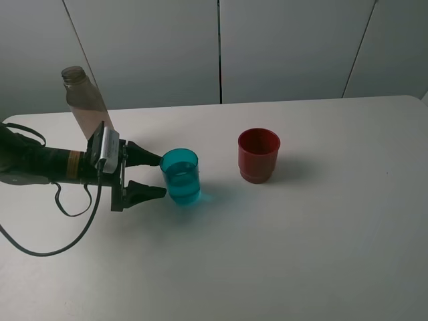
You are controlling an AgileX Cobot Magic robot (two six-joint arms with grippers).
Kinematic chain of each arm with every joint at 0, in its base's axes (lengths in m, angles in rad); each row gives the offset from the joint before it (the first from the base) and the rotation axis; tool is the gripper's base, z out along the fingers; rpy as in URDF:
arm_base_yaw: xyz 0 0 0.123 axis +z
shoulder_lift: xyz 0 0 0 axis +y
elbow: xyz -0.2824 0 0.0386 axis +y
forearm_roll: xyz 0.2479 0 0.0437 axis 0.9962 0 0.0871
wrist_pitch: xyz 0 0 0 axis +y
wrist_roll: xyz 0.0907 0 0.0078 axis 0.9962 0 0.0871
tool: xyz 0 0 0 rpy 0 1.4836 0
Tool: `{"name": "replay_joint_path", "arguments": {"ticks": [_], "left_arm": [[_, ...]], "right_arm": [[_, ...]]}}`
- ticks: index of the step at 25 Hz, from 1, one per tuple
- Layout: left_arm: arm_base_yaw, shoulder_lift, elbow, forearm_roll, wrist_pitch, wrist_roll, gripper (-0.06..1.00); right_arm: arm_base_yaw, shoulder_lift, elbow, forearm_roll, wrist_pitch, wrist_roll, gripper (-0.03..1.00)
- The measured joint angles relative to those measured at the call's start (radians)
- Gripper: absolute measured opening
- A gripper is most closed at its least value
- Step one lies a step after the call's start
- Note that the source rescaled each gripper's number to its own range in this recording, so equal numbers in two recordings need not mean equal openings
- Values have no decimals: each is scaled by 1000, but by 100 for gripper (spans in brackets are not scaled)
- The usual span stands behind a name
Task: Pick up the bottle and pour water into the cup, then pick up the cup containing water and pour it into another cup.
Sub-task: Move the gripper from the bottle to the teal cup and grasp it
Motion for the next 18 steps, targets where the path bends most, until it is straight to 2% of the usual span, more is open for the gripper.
{"name": "replay_joint_path", "arguments": {"ticks": [18], "left_arm": [[-118,92,-93,-34,-18,-14,99]], "right_arm": [[0,0,0,0,0,0,0]]}}
